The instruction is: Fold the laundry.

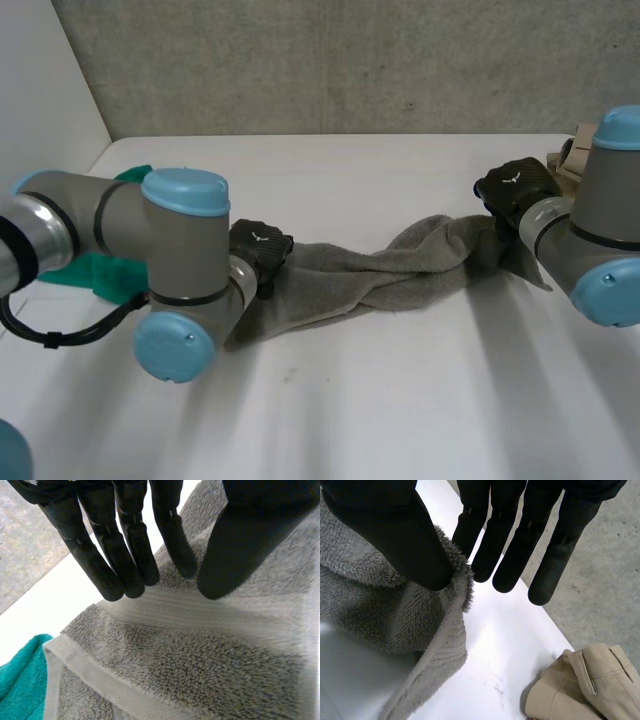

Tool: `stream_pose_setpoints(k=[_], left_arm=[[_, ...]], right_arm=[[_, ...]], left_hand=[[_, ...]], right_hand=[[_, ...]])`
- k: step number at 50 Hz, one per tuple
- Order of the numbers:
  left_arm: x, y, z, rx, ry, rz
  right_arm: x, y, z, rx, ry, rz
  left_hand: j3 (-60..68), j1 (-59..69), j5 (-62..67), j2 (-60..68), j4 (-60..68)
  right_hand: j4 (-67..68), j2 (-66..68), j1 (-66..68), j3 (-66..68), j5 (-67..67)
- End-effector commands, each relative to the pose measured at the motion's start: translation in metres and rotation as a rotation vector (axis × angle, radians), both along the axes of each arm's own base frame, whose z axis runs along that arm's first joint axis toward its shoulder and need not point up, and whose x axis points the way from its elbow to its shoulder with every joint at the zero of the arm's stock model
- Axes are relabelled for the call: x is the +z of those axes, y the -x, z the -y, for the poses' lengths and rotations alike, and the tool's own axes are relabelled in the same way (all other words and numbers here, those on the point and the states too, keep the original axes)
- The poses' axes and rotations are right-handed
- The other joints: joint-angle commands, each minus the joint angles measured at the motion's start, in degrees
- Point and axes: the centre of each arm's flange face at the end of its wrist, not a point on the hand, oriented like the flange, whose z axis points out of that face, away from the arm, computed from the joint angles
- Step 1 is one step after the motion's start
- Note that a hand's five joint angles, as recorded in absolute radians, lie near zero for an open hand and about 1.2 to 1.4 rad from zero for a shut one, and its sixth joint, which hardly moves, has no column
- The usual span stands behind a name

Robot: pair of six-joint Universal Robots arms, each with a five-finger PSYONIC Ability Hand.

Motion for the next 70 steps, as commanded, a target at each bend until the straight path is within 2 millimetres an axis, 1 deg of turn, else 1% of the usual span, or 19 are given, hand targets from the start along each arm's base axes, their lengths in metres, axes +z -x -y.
stream_pose_setpoints(k=[1,6,22,26,27,29,36,40,43,44,45,48,49,52,54,57,59,64,70], left_arm=[[0.006,0.008,-0.027,-0.087,-0.109,-0.036],[-0.006,0.016,-0.037,-0.083,-0.134,-0.015],[-0.025,0.026,-0.006,-0.007,-0.045,0.066],[-0.03,0.028,-0.003,-0.011,-0.025,0.09],[-0.033,0.028,-0.001,-0.01,-0.014,0.1],[-0.034,0.029,0.002,-0.01,-0.002,0.104],[-0.016,0.032,0.02,-0.013,0.078,0.075],[0.025,0.035,0.053,-0.011,0.225,-0.021],[0.082,0.033,0.087,0.008,0.433,-0.135],[0.099,0.032,0.092,0.019,0.487,-0.169],[0.131,0.027,0.103,0.051,0.595,-0.237],[0.187,0.017,0.108,0.088,0.754,-0.363],[0.215,0.01,0.107,0.107,0.828,-0.437],[0.242,0.001,0.104,0.122,0.892,-0.515],[0.26,-0.007,0.1,0.13,0.927,-0.557],[0.257,-0.017,0.104,0.15,0.906,-0.549],[0.249,-0.024,0.108,0.165,0.873,-0.524],[0.212,-0.03,0.11,0.148,0.744,-0.447],[0.13,-0.039,0.098,0.101,0.454,-0.324]], right_arm=[[0.009,0.002,-0.004,0.021,-0.008,0.006],[0.009,0.002,-0.003,0.021,-0.002,0.002],[0.002,0.006,-0.002,0.008,-0.025,0.004],[0.002,0.007,-0.001,0.008,-0.024,0.005],[0.002,0.007,-0.001,0.008,-0.023,0.005],[0.001,0.007,-0.001,0.007,-0.025,0.005],[0.0,0.004,0.001,0.025,-0.018,0.002],[0.001,-0.006,0.016,0.06,0.052,0.004],[0.035,-0.014,0.046,0.037,0.263,0.058],[0.047,-0.015,0.053,0.02,0.329,0.082],[0.074,-0.015,0.066,-0.027,0.464,0.145],[0.123,-0.012,0.076,-0.097,0.677,0.275],[0.153,-0.009,0.076,-0.126,0.797,0.369],[0.196,-0.008,0.066,-0.114,0.947,0.495],[0.204,-0.013,0.059,-0.083,0.954,0.514],[0.211,-0.024,0.045,-0.005,0.931,0.506],[0.203,-0.033,0.038,0.041,0.873,0.49],[0.158,-0.034,0.033,0.046,0.674,0.418],[0.089,-0.03,0.015,0.078,0.415,0.324]], left_hand=[[-19.0,-15.8,-18.6,-19.0,-19.1],[-12.9,-9.8,-12.6,-13.0,-13.0],[-11.4,-8.3,-11.0,-11.5,-11.5],[6.2,9.4,6.6,6.2,6.1],[19.9,23.1,20.3,19.9,19.8],[30.8,33.9,31.1,30.7,30.7],[30.8,34.0,31.2,30.8,30.7],[30.8,34.0,31.2,30.8,30.7],[30.8,34.0,31.2,30.8,30.7],[30.8,34.0,31.2,30.8,30.7],[30.8,34.0,31.2,30.8,30.7],[30.8,34.0,31.2,30.8,30.7],[30.8,34.0,31.2,30.8,30.7],[30.8,34.0,31.2,30.8,30.7],[30.8,34.0,31.2,30.8,30.7],[30.8,34.0,31.2,30.8,30.7],[30.8,34.0,31.2,30.8,30.7],[30.8,34.0,31.2,30.8,30.7],[30.8,34.0,31.2,30.8,30.7]], right_hand=[[11.4,12.7,14.8,12.1,13.3],[11.4,12.7,14.8,12.1,13.3],[11.4,12.7,14.8,12.1,13.3],[11.4,12.7,14.8,12.1,13.3],[11.4,12.7,14.8,12.1,13.3],[11.4,12.7,14.8,12.1,13.3],[11.4,12.7,14.8,12.1,13.3],[11.4,12.7,14.8,12.1,13.3],[11.4,12.7,14.8,12.1,13.3],[11.4,12.7,14.8,12.1,13.3],[11.4,12.7,14.8,12.1,13.3],[11.4,12.7,14.8,12.1,13.3],[11.4,12.7,14.8,12.1,13.3],[11.4,12.7,14.8,12.1,13.3],[11.4,12.7,14.8,12.1,13.3],[11.4,12.7,14.8,12.1,13.3],[11.4,12.7,14.8,12.1,13.3],[11.4,12.7,14.8,12.1,13.3],[11.4,12.7,14.8,12.1,13.3]])
